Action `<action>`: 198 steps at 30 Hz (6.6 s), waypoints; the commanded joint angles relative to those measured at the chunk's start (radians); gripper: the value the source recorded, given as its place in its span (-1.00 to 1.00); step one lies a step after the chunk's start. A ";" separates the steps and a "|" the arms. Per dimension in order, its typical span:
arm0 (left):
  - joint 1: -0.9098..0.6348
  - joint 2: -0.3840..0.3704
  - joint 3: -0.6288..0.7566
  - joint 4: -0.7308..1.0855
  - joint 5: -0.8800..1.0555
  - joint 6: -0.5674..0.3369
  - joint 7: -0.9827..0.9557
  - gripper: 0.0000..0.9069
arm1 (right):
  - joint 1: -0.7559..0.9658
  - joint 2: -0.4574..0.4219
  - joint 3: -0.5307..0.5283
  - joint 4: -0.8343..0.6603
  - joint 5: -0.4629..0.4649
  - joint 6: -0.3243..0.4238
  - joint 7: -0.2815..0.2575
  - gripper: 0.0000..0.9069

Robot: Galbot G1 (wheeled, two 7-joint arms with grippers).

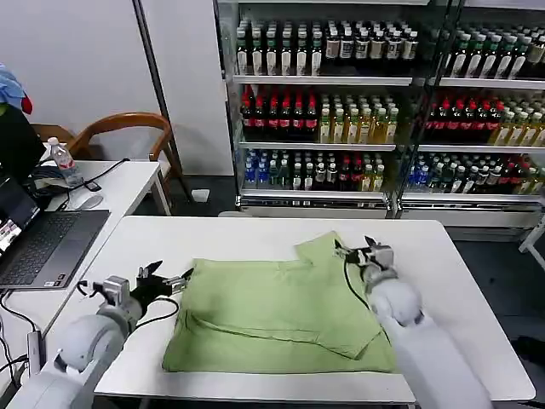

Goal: Fold and organize the clothes.

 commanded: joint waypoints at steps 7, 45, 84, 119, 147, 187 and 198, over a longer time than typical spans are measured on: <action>-0.178 -0.052 0.128 0.234 0.025 -0.005 0.023 1.00 | 0.188 0.141 -0.030 -0.388 -0.024 0.046 -0.016 1.00; -0.280 -0.112 0.213 0.402 0.030 -0.032 0.023 -0.87 | 0.182 0.153 -0.007 -0.424 -0.011 0.080 -0.064 -1.00; 0.218 -0.007 -0.024 -0.147 -0.041 -0.104 -0.020 -0.87 | -0.557 -0.236 0.205 0.671 0.214 -0.059 0.030 -1.00; 0.358 0.012 -0.107 -0.131 -0.007 -0.154 0.064 -0.87 | -0.824 -0.283 0.289 0.831 0.173 -0.071 0.048 -1.00; 0.430 -0.022 -0.061 -0.297 -0.096 -0.097 -0.426 1.00 | -0.912 -0.277 0.426 0.877 0.067 -0.030 -0.010 1.00; 0.380 -0.122 0.104 -0.263 -0.042 -0.101 -0.487 -0.93 | -0.912 -0.229 0.360 0.831 -0.058 -0.009 -0.021 1.00; 0.460 0.029 -0.393 -0.284 -0.189 0.059 -0.416 -0.93 | -0.893 -0.235 0.364 0.826 -0.059 -0.001 -0.022 1.00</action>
